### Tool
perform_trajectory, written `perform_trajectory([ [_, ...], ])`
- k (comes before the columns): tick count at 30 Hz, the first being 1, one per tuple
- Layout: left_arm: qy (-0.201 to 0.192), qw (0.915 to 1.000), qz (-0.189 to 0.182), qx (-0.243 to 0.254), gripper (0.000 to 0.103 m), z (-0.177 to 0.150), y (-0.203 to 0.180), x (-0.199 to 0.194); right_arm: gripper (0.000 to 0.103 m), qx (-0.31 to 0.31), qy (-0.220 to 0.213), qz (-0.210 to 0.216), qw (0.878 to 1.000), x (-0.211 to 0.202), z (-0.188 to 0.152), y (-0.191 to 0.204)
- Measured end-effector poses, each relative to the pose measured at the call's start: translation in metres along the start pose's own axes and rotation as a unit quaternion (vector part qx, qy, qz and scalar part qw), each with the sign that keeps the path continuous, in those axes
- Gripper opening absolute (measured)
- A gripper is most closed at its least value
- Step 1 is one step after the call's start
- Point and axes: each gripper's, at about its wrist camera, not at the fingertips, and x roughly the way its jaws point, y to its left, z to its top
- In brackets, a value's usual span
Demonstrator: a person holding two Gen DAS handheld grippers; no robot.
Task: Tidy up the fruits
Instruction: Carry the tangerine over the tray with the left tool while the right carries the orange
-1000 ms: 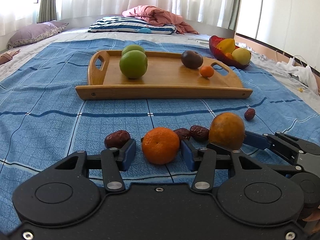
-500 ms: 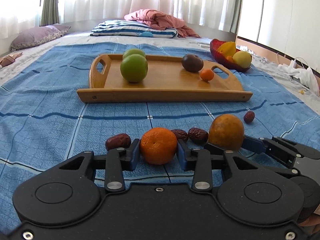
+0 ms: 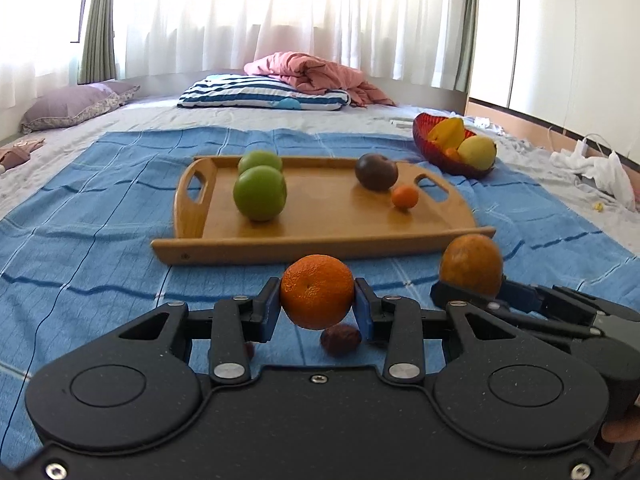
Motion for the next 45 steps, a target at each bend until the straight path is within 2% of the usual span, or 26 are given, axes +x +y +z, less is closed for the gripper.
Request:
perform_trajectory([
  [8,-0.009,0.9999,-0.005,0.002,0.036,0.019,-0.002,0.006,0.053,-0.006,-0.038,-0.038,0.999,0.007,0.031,-0.019],
  [13,-0.013,0.9999,0.005,0.001,0.036,0.030,0.003,0.012,0.053,0.022,-0.039,-0.059,0.997,0.023,0.052,-0.040],
  [16,-0.012,0.9999,0.008,-0.007,0.036,0.036,0.007,0.019,0.053,0.018,-0.036,-0.073,0.997,0.033,0.061,-0.048],
  [19,-0.010,0.9998,0.015,-0.007,0.036,0.042,0.012,0.029,0.053,0.017,-0.027,-0.087,0.996,0.045,0.068,-0.054],
  [29,0.014,0.9992,0.031,-0.023,0.036,0.059,0.030,0.075,0.053,0.029,0.024,-0.091,0.995,0.084,0.073,-0.071],
  [38,0.050,0.9970,0.047,-0.037,0.036,0.060,0.044,0.117,0.053,0.010,0.056,-0.092,0.994,0.111,0.073,-0.069],
  [45,0.060,0.9957,0.055,-0.043,0.036,0.059,0.046,0.135,0.053,0.008,0.070,-0.103,0.992,0.118,0.068,-0.067],
])
